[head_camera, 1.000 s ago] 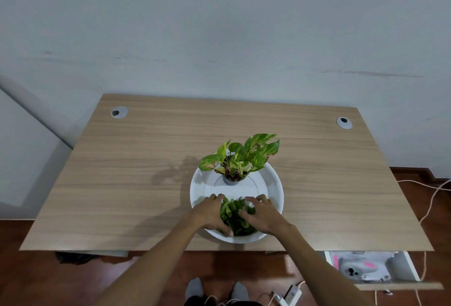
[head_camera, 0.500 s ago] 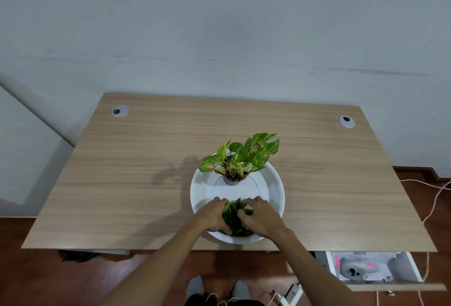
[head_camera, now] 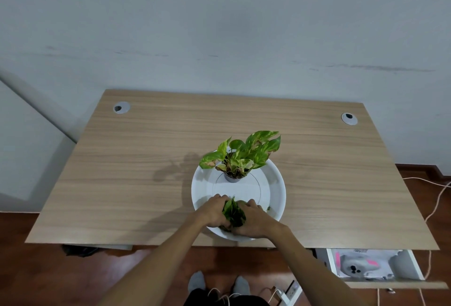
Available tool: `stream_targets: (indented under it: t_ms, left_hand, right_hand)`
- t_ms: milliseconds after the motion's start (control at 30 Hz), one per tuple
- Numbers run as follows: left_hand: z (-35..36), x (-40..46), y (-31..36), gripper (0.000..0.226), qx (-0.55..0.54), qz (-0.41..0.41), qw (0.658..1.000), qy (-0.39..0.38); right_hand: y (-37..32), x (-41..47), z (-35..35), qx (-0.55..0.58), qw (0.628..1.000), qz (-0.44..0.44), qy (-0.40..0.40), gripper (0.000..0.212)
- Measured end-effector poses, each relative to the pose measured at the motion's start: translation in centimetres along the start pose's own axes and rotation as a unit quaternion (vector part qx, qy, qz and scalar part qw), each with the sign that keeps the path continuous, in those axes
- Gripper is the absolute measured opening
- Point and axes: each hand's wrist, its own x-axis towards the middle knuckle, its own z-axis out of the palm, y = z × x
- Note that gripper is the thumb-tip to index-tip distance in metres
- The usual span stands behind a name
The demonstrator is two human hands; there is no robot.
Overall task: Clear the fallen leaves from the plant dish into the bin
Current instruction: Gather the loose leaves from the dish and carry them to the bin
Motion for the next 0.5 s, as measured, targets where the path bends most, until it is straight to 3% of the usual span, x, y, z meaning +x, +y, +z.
stream_targets:
  t_ms: [67, 233, 300, 500]
  left_hand:
    - [0.0, 0.0, 0.0, 0.078, -0.012, -0.006, 1.000, 0.000]
    - [0.4, -0.2, -0.2, 0.059, -0.071, -0.026, 0.997, 0.005]
    - [0.5, -0.3, -0.4, 0.055, -0.105, -0.033, 0.994, 0.006]
    - [1.4, -0.2, -0.9, 0.037, -0.202, -0.033, 0.978, 0.030]
  right_hand:
    - [-0.1, 0.5, 0.2, 0.004, 1.000, -0.004, 0.000, 0.046]
    - [0.4, 1.6, 1.2, 0.017, 0.999, 0.016, 0.046, 0.046]
    - [0.7, 1.8, 1.3, 0.032, 0.997, 0.016, 0.063, 0.033]
    - [2.3, 1.6, 1.2, 0.181, 0.977, 0.049, 0.104, 0.015]
